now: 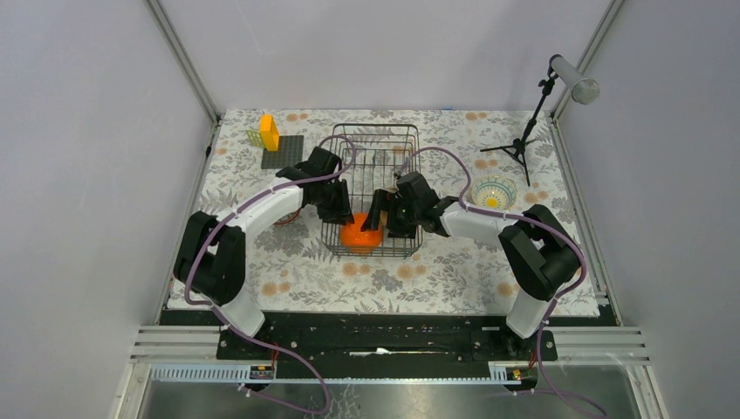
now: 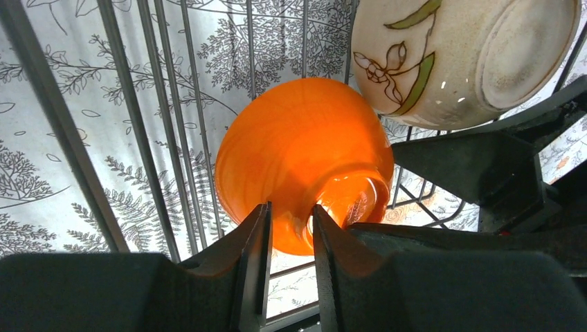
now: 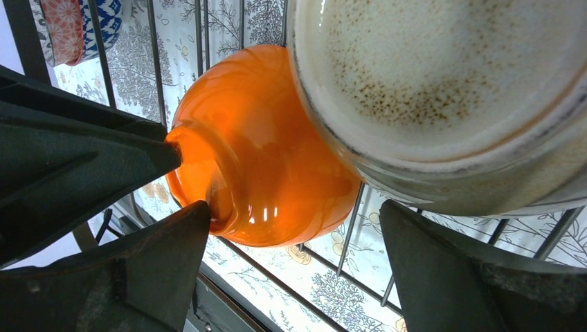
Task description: Unload the bowls from the dish rack
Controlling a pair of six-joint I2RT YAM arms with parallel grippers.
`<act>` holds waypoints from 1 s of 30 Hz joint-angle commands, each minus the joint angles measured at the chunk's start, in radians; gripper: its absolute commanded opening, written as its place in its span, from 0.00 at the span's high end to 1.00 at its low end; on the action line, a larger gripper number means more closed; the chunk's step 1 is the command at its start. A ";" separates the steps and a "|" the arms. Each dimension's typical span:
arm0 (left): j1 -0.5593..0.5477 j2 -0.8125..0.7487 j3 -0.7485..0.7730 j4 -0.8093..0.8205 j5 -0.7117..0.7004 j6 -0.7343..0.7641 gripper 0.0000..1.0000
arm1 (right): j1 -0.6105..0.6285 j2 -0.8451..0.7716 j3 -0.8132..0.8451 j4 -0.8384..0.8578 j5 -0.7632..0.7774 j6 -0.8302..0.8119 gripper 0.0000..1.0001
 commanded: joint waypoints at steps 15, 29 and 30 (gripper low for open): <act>0.003 0.045 -0.061 0.120 0.104 -0.044 0.91 | -0.061 0.019 -0.007 0.089 -0.134 0.011 0.00; -0.004 0.097 0.060 0.104 0.084 -0.071 0.92 | -0.072 0.014 0.155 -0.193 -0.064 -0.112 0.00; -0.004 0.099 0.064 0.101 0.086 -0.073 0.92 | -0.073 0.016 0.152 -0.192 -0.071 -0.108 0.00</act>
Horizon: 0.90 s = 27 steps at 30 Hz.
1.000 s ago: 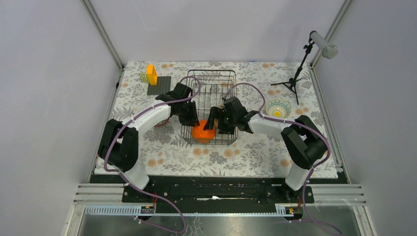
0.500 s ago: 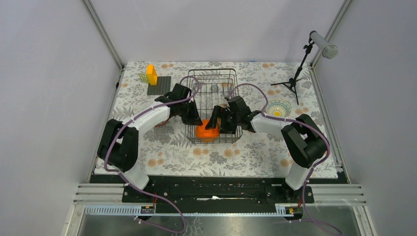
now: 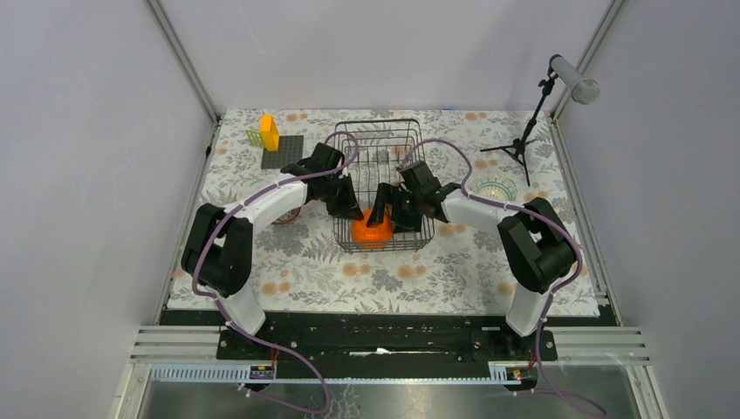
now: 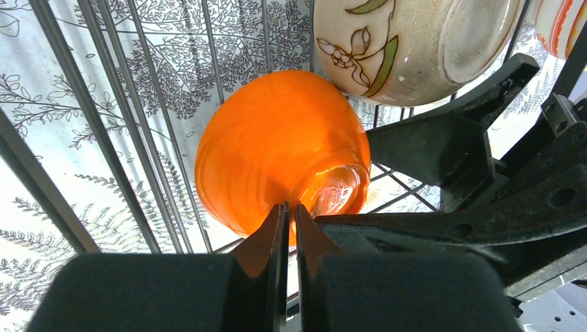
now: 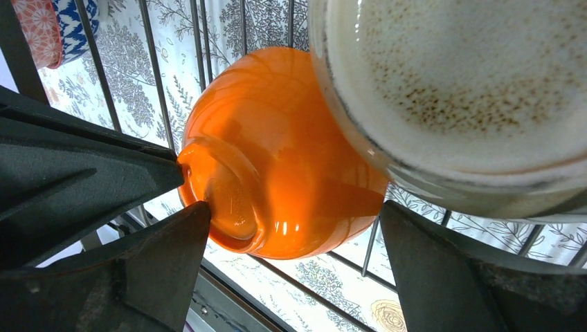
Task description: Unload the bowls from the dish rack
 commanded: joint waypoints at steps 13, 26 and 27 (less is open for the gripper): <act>-0.013 0.003 0.023 0.000 -0.074 -0.027 0.92 | -0.005 0.000 0.109 -0.081 0.018 -0.058 0.00; -0.028 -0.062 -0.002 -0.016 -0.082 -0.018 0.92 | -0.005 -0.070 0.076 -0.049 0.066 -0.053 0.00; -0.030 -0.062 0.005 -0.015 -0.081 -0.018 0.92 | -0.005 -0.078 0.068 -0.048 0.075 -0.051 0.00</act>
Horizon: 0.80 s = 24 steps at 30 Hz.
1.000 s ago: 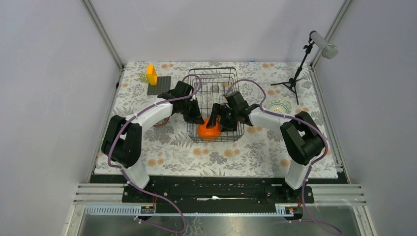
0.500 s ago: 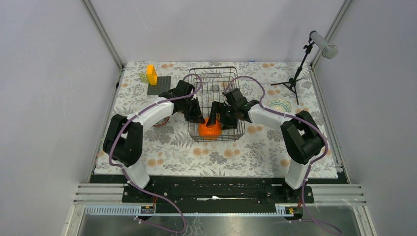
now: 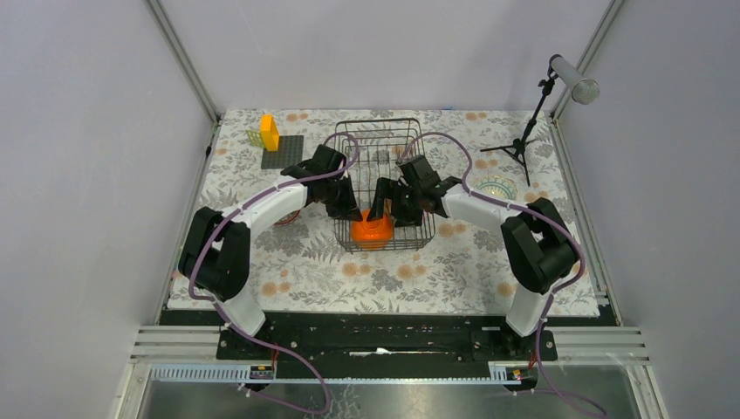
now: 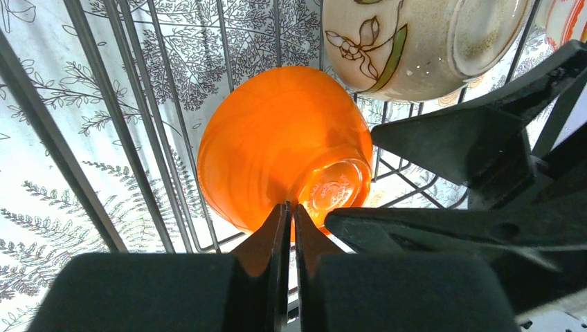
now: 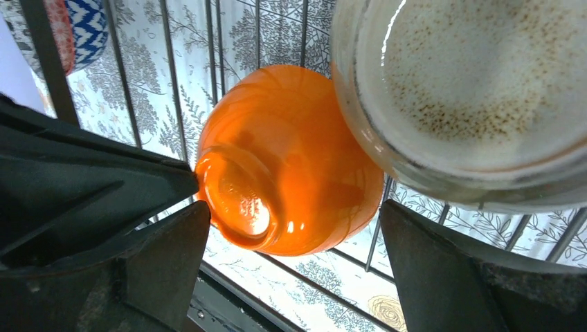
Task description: Unload the bowls from the dish rack
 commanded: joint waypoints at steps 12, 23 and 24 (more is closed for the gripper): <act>-0.046 -0.023 0.055 -0.002 -0.016 -0.021 0.93 | -0.003 -0.089 0.010 0.016 0.047 -0.028 0.00; -0.053 -0.031 0.065 -0.003 -0.031 -0.020 0.93 | -0.004 -0.041 0.166 -0.066 0.014 -0.108 0.00; -0.053 -0.035 0.063 -0.003 -0.035 -0.016 0.93 | -0.004 -0.032 0.179 -0.072 -0.002 -0.110 0.00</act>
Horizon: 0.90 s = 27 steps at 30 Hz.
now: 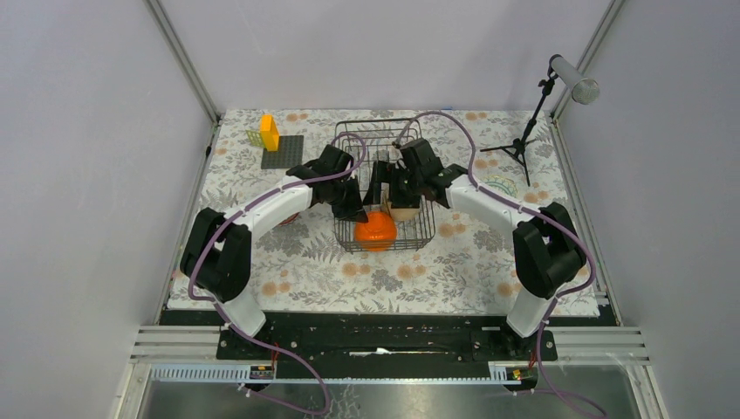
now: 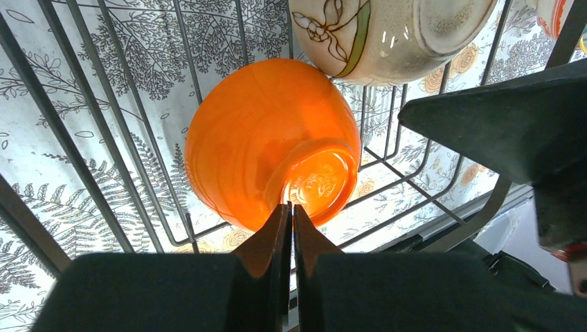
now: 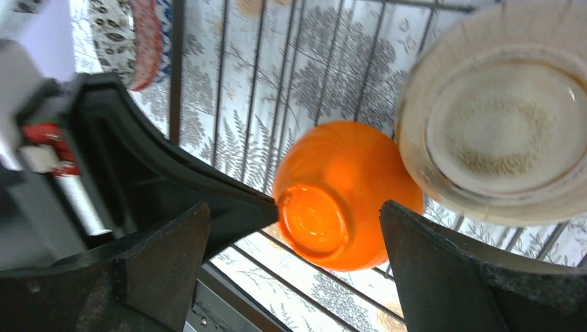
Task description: Unload the bowls from the dish rack
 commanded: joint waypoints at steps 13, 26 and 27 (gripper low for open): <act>-0.004 -0.076 0.012 0.020 -0.073 0.038 0.93 | -0.036 0.039 0.105 -0.084 -0.079 -0.017 0.04; -0.016 -0.034 0.038 0.021 -0.056 0.021 0.74 | -0.068 -0.092 -0.072 -0.085 -0.083 -0.016 0.05; -0.017 -0.028 0.039 0.021 -0.054 0.021 0.74 | -0.068 -0.092 -0.080 -0.085 -0.087 -0.017 0.06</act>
